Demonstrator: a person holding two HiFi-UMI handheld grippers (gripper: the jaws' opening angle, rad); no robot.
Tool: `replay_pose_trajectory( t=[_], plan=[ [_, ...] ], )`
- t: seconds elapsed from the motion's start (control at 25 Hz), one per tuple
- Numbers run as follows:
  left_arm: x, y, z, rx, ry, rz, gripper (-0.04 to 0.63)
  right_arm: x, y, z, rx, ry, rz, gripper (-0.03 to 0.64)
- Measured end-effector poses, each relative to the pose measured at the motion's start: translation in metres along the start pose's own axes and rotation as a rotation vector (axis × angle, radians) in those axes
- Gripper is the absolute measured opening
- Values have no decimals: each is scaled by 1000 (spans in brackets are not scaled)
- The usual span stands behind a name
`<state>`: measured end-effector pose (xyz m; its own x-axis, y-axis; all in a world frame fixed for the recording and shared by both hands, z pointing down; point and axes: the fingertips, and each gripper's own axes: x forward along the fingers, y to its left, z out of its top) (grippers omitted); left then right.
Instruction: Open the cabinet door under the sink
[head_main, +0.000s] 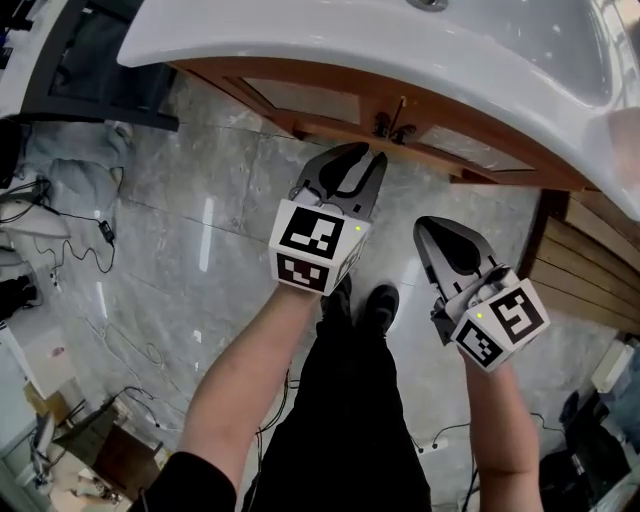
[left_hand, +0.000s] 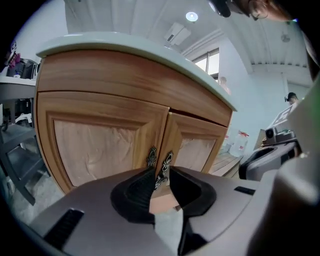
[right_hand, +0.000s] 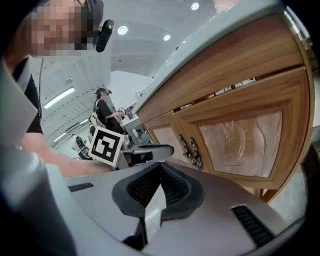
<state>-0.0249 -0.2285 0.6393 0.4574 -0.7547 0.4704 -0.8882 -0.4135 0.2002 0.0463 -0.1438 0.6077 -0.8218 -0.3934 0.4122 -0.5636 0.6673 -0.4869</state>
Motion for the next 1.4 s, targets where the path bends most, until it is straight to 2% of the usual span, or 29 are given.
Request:
replay_pose_trajectory(
  t=[0.28, 0.48, 0.64, 0.8, 1.04, 1.32, 1.4],
  plan=[
    [29, 14, -20, -24, 37, 1, 169, 5, 1, -19, 19, 19, 2, 14],
    [45, 17, -31, 12, 89, -41, 172, -11, -17, -33, 58, 17, -50, 14],
    [55, 22, -33, 16, 106, -27, 163, -20, -30, -42, 67, 28, -83, 14],
    [61, 24, -32, 32, 120, -6, 109, -10, -36, -22, 9, 10, -75, 14],
    [64, 25, -32, 18, 122, -33, 106, 12, -34, 22, -105, -17, -40, 14],
    [63, 22, -31, 78, 127, -84, 87, 29, -45, 26, -143, 4, -69, 17],
    [60, 22, -30, 82, 128, -107, 87, 34, -47, 27, -148, 12, -71, 56]
  ],
)
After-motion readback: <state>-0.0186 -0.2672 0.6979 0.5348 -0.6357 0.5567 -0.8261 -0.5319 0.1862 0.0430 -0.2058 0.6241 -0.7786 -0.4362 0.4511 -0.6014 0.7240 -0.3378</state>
